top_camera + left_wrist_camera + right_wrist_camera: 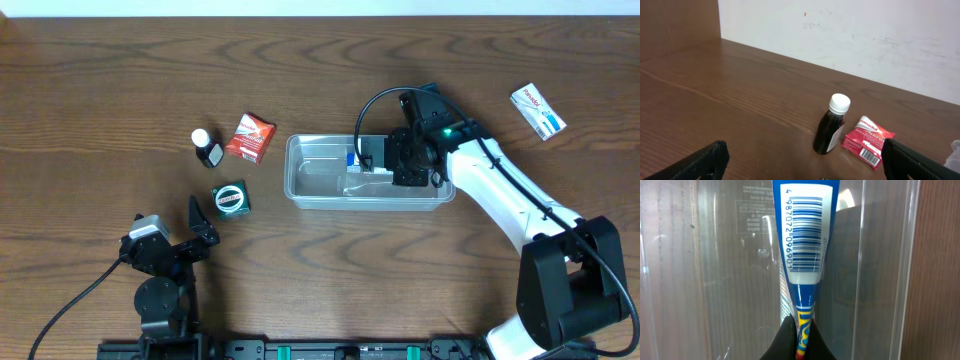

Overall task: Pack container
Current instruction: 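Lower the blue box into the container and open right gripper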

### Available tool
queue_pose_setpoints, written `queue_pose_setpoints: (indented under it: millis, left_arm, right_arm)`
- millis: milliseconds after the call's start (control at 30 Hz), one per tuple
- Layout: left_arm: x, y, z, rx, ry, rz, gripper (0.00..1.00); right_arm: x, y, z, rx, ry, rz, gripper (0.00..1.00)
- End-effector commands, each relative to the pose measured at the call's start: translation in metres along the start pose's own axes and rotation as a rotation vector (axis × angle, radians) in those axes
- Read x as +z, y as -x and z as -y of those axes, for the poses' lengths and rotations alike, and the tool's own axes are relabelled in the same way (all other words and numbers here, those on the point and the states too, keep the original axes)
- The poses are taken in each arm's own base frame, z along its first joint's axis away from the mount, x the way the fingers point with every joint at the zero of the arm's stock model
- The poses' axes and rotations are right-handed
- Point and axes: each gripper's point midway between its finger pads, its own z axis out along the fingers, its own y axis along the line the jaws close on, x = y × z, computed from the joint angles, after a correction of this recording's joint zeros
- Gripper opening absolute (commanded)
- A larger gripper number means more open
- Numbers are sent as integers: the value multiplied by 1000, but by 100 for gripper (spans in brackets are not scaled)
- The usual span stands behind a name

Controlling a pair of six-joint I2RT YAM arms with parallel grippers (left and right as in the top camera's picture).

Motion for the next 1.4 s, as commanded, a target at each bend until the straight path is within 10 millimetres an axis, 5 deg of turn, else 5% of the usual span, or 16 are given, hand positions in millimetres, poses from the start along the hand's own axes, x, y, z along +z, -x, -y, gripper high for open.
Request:
queue_pose_setpoints:
  millis: [0, 733, 867, 1367]
  left_arm:
    - [2, -19, -5, 26, 14, -47, 98]
    - [2, -19, -5, 26, 14, -47, 98]
    - [2, -19, -5, 26, 14, -47, 98]
    - [2, -19, -5, 26, 14, -47, 98]
  right_arm:
    - [7, -7, -5, 13, 18, -12, 1]
    - [4, -23, 3, 55, 4, -25, 2]
    - [5, -21, 2, 70, 6, -20, 23]
    - [-6, 11, -4, 9, -16, 18, 32]
